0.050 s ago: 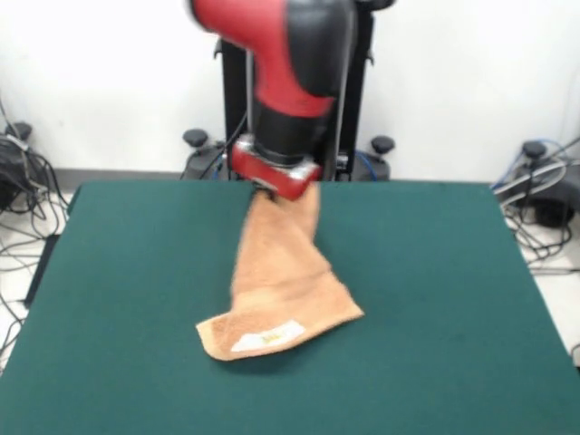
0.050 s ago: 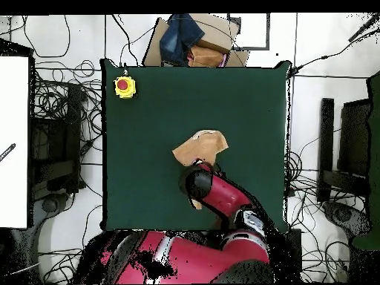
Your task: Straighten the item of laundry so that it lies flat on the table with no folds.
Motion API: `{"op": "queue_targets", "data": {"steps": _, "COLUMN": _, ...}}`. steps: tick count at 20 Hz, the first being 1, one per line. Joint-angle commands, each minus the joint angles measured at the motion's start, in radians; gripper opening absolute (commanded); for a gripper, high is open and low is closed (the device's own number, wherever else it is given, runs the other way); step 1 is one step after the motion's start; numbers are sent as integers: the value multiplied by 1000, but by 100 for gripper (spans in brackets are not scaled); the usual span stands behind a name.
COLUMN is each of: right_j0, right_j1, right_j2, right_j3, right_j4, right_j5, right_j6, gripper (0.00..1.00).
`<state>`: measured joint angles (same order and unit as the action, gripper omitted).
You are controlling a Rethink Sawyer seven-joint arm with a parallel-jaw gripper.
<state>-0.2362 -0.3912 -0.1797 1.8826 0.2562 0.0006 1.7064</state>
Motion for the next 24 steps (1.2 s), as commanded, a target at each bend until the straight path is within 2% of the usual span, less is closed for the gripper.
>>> {"op": "queue_targets", "data": {"steps": 1, "right_j0": -192, "right_j1": 11, "right_j2": 73, "right_j3": -71, "right_j4": -215, "right_j5": 50, "right_j6": -80, "gripper": 0}}
{"op": "queue_targets", "data": {"steps": 6, "right_j0": -231, "right_j1": 20, "right_j2": 92, "right_j3": -84, "right_j4": -316, "right_j5": 33, "right_j6": -16, "gripper": 0}}
{"op": "queue_targets", "data": {"steps": 11, "right_j0": -206, "right_j1": 23, "right_j2": 94, "right_j3": -87, "right_j4": -329, "right_j5": 34, "right_j6": 58, "gripper": 0}}
{"op": "queue_targets", "data": {"steps": 19, "right_j0": -72, "right_j1": 45, "right_j2": 44, "right_j3": -86, "right_j4": -229, "right_j5": 17, "right_j6": 181, "gripper": 0}}
{"op": "queue_targets", "data": {"steps": 24, "right_j0": -34, "right_j1": 50, "right_j2": 43, "right_j3": -85, "right_j4": -187, "right_j5": 19, "right_j6": 209, "gripper": 0}}
